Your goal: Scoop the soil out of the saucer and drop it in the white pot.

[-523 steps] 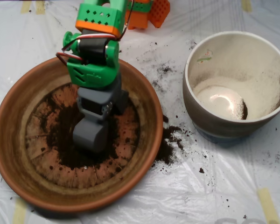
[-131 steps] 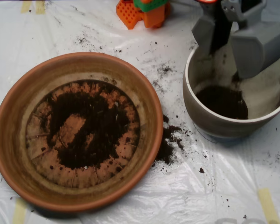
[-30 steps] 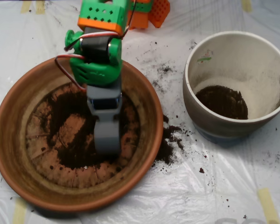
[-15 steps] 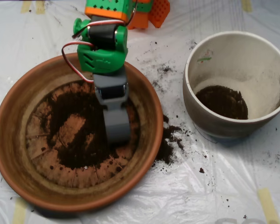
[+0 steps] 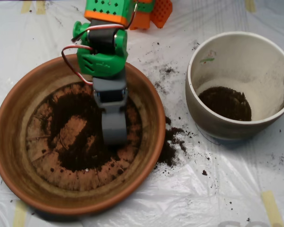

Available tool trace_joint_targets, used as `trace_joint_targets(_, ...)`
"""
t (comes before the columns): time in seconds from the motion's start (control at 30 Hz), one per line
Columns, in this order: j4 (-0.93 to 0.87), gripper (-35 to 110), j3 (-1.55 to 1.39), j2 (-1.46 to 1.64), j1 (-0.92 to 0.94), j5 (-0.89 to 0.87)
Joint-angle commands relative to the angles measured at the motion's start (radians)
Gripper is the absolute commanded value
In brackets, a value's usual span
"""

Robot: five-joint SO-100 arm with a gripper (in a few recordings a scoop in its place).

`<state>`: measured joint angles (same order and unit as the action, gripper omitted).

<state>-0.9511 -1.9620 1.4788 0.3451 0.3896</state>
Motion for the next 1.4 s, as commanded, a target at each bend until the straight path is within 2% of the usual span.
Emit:
trace_joint_targets(0.0,-0.020,36,0.103,-0.018,0.021,0.000)
trace_joint_targets(0.17,-0.005,29,0.109,-0.012,0.021,-0.002)
trace_joint_targets(0.2,-0.005,24,0.114,-0.011,0.021,-0.005)
trace_joint_targets(0.27,-0.002,5,0.124,-0.006,0.029,-0.034)
trace_joint_targets(0.3,-0.009,1,0.133,-0.006,0.032,-0.037)
trace_joint_targets(0.57,-0.025,0,0.133,0.031,0.041,-0.038)
trace_joint_targets(0.83,-0.058,-1,0.120,0.311,0.011,-0.140)
trace_joint_targets(1.1,-0.265,-1,0.241,0.578,-0.146,-0.183)
trace_joint_targets(1.37,-0.410,-1,0.396,0.647,-0.325,-0.212)
